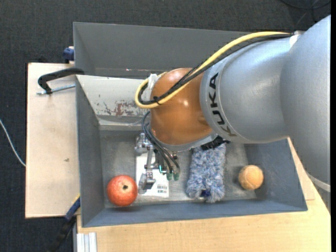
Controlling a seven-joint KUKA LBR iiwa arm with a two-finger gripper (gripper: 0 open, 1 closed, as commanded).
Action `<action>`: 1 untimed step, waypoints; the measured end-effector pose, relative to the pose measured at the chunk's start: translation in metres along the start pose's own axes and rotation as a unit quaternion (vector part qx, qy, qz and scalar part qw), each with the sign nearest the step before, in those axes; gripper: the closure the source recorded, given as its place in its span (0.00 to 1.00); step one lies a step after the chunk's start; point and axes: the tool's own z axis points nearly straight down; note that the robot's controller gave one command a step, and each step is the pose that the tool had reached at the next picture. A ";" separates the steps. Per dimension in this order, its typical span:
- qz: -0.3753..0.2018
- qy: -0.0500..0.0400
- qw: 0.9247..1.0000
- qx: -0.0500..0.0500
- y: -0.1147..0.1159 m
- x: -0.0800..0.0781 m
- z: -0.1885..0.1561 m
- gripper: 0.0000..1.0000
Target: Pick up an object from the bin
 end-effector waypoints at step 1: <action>0.001 -0.003 1.000 0.000 -0.001 -0.002 -0.003 0.00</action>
Offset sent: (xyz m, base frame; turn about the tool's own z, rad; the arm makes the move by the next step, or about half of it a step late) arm 0.0048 0.0144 -0.0843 -0.1473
